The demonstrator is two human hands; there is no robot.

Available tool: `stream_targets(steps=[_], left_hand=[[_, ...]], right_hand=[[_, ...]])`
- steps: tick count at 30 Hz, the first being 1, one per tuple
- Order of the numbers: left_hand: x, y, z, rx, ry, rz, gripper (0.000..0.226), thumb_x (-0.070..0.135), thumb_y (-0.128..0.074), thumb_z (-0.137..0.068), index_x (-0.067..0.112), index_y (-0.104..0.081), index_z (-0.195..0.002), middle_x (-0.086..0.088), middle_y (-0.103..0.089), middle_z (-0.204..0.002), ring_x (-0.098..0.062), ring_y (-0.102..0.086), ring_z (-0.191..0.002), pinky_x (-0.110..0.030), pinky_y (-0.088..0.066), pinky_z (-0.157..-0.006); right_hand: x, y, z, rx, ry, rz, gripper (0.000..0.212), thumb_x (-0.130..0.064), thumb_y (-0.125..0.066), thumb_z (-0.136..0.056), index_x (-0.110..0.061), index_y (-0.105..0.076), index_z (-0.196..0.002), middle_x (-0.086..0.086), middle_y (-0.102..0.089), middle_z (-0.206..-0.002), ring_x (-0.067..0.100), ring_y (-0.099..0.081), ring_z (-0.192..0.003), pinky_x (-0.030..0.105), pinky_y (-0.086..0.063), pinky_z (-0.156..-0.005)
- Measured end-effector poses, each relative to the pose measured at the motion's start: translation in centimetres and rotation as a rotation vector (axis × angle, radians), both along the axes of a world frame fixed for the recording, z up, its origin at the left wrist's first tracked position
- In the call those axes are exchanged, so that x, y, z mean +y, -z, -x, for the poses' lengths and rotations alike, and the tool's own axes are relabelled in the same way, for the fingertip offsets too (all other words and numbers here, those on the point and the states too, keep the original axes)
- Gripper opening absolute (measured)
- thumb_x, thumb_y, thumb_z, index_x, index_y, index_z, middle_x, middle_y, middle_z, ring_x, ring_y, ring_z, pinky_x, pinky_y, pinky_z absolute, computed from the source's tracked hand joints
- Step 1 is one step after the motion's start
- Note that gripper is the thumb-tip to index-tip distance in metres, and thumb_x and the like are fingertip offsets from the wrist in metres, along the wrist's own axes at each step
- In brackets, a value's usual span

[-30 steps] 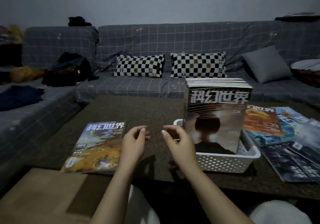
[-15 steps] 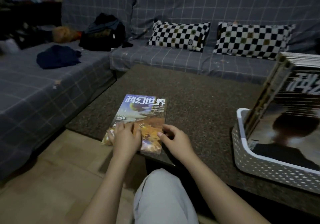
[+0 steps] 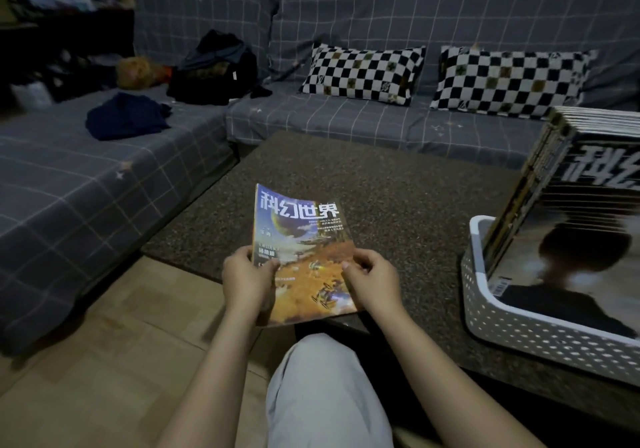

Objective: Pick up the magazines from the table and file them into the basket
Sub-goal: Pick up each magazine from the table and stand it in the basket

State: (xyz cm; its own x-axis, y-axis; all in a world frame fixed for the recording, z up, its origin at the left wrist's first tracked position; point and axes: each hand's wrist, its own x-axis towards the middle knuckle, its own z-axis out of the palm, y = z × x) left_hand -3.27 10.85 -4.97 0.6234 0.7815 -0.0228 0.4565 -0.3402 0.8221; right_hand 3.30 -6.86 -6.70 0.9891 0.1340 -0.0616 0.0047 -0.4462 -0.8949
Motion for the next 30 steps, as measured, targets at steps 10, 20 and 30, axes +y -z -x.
stream_targets(steps=[10,20,30], left_hand=[[-6.0,-5.5,5.4,-0.463,0.217,0.073,0.015,0.016,-0.062,-0.088,0.028,-0.058,-0.097,0.016,-0.064,-0.088,-0.004,-0.065,-0.081,-0.021,-0.049,-0.061],[-14.4,-11.2,6.8,-0.719,0.517,0.294,0.013,0.018,-0.061,-0.089,0.026,-0.060,-0.100,0.005,-0.074,-0.084,-0.016,-0.071,-0.078,-0.030,-0.057,-0.064],[-25.6,-12.0,0.2,-0.751,0.692,0.388,0.026,0.020,-0.060,-0.090,0.021,-0.063,-0.117,0.005,-0.072,-0.101,-0.013,-0.067,-0.096,-0.032,-0.056,-0.080]], right_hand=[[-6.1,-4.6,3.4,0.085,-0.008,-0.263,0.040,-0.037,-0.052,-0.091,-0.019,-0.053,-0.127,0.001,-0.064,-0.115,0.002,-0.057,-0.080,0.020,-0.046,-0.065],[-16.1,-11.9,6.8,-0.242,0.145,-0.504,0.020,-0.023,-0.054,-0.093,-0.025,-0.049,-0.112,-0.013,-0.062,-0.094,0.005,-0.061,-0.087,0.025,-0.050,-0.072],[-27.8,-14.5,5.8,-0.355,0.381,-0.437,0.017,-0.019,-0.052,-0.093,-0.023,-0.046,-0.108,0.009,-0.060,-0.118,0.028,-0.058,-0.110,0.048,-0.048,-0.094]])
